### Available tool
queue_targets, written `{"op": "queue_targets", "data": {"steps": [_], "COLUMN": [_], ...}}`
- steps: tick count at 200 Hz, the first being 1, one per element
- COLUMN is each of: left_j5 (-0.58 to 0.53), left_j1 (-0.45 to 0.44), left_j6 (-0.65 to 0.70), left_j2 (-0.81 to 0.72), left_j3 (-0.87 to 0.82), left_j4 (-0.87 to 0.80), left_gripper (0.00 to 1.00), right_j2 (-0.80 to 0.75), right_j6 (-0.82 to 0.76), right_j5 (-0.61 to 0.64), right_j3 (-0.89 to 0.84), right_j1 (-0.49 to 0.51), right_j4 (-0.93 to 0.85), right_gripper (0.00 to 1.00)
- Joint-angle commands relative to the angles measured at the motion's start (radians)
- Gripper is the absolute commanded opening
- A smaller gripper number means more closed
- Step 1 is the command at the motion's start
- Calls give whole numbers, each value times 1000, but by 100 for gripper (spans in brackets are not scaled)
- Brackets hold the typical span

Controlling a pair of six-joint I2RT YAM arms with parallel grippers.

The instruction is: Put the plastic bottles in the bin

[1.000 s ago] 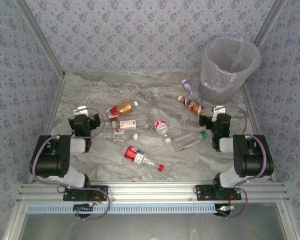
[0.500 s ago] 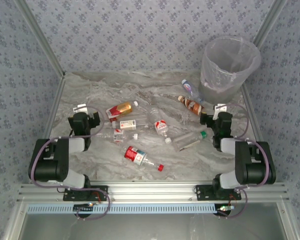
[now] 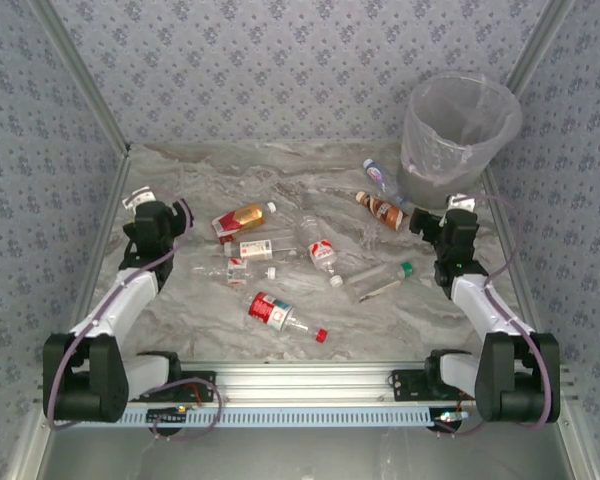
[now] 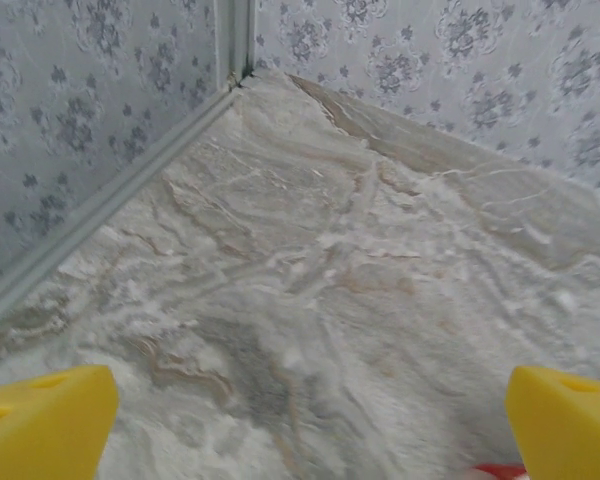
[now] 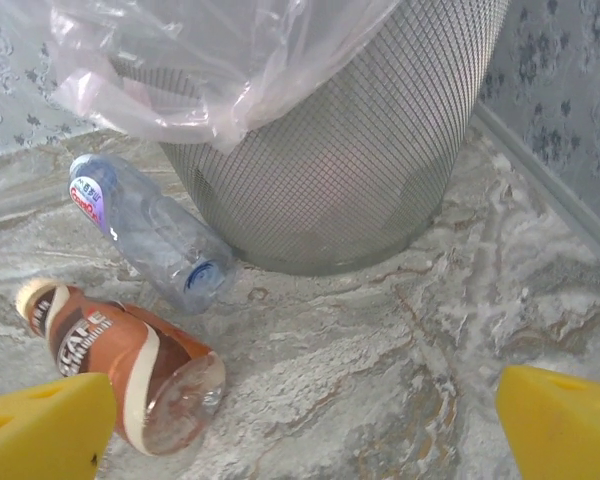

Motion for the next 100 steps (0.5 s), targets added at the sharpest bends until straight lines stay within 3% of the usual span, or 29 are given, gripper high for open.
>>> {"op": "queue_targets", "data": {"steps": [1,47,76,100], "left_j5": [108,259,264,248], "left_j1": [-8,-8,-6,-1], "left_j6": [-202,-254,-285,-314], "left_j2": [-19,-37,-42,-33], "left_j3": [66,100,81,81], "left_j4": [-311,-469,-455,-452], "left_gripper": [99,99,99,99], "right_j2": [-12,-9,-11,-4], "right_j6": [196,562,688,801], "right_j5": [18,-22,11,2], "right_j3": [63,160,231,239], "right_j1": [9,87,176,253], "right_j4": [-260,-654,-839,-885], "right_gripper": [100,100,100,100]}}
